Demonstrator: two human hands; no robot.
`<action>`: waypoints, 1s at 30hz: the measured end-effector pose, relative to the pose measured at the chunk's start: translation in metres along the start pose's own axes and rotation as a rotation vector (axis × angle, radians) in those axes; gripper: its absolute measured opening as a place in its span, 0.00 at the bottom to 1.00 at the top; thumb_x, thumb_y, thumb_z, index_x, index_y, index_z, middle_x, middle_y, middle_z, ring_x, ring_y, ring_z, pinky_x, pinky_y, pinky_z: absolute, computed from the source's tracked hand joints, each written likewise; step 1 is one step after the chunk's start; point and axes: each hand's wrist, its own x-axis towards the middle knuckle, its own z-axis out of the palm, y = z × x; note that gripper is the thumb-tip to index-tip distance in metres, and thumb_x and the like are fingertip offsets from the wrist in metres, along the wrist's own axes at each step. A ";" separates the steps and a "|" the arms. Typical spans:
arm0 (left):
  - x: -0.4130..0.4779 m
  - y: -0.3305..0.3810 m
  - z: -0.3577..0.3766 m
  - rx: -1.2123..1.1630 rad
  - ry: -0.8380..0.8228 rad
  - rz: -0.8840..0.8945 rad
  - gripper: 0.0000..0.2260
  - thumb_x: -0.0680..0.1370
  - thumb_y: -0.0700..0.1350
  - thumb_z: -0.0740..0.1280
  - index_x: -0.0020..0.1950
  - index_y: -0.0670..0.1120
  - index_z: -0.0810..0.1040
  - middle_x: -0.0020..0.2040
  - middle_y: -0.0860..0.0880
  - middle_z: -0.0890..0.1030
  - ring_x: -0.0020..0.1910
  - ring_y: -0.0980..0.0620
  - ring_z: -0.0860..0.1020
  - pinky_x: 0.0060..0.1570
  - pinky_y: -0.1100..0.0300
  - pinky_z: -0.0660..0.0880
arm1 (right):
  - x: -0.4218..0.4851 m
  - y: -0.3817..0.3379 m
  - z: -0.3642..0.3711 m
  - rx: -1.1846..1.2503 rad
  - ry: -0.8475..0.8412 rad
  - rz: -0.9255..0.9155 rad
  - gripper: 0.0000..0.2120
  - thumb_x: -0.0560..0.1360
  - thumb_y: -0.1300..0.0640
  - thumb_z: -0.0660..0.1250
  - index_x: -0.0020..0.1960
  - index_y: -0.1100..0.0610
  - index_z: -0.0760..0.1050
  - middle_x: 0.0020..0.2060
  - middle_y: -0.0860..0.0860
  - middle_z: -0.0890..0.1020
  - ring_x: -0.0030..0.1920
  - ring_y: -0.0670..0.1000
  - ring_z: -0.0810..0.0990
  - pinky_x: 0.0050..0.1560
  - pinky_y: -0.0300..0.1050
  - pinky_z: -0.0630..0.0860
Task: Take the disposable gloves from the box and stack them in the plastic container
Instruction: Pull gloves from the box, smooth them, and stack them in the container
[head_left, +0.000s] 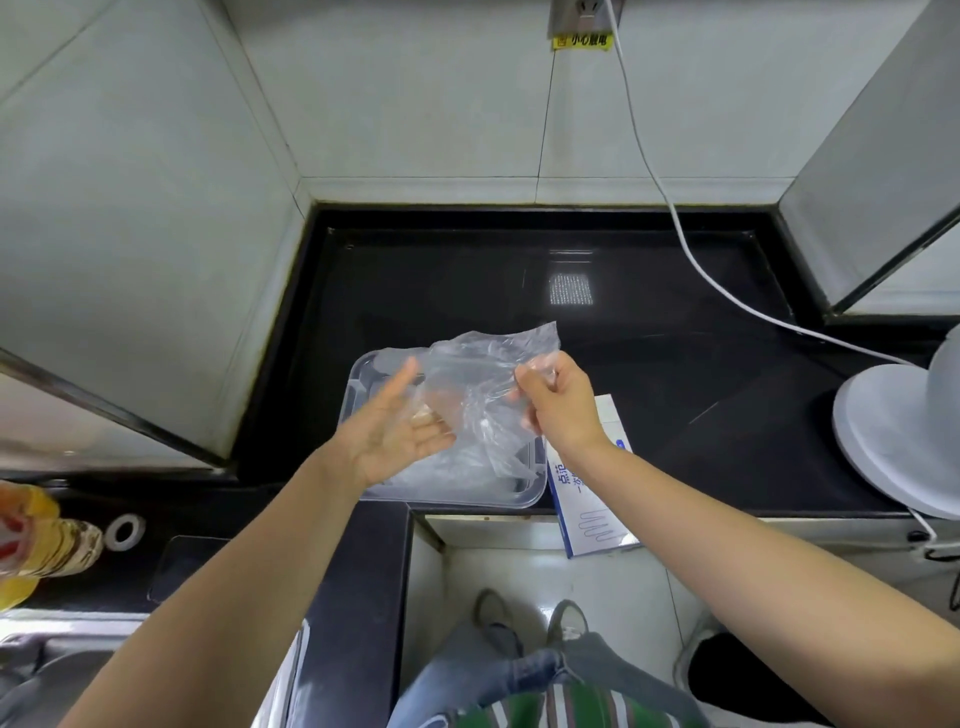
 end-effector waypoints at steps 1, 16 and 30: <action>0.003 -0.003 0.004 0.118 0.033 0.015 0.24 0.73 0.56 0.71 0.63 0.43 0.77 0.60 0.42 0.81 0.62 0.44 0.78 0.67 0.47 0.71 | 0.000 0.002 0.002 -0.036 -0.001 -0.003 0.07 0.80 0.59 0.65 0.44 0.58 0.70 0.37 0.60 0.84 0.21 0.44 0.71 0.22 0.39 0.67; 0.020 -0.011 -0.007 0.974 0.544 0.448 0.11 0.81 0.47 0.64 0.54 0.40 0.78 0.45 0.44 0.78 0.44 0.49 0.75 0.42 0.57 0.72 | -0.004 0.015 0.014 -0.253 -0.051 0.086 0.03 0.80 0.63 0.61 0.52 0.57 0.69 0.39 0.52 0.78 0.33 0.49 0.76 0.26 0.45 0.78; 0.039 -0.024 -0.014 1.551 0.527 0.295 0.14 0.82 0.48 0.61 0.64 0.43 0.72 0.50 0.44 0.79 0.45 0.50 0.77 0.39 0.64 0.70 | 0.020 0.037 0.050 -0.956 -0.572 0.146 0.21 0.80 0.62 0.60 0.73 0.54 0.67 0.66 0.55 0.73 0.63 0.57 0.75 0.59 0.43 0.72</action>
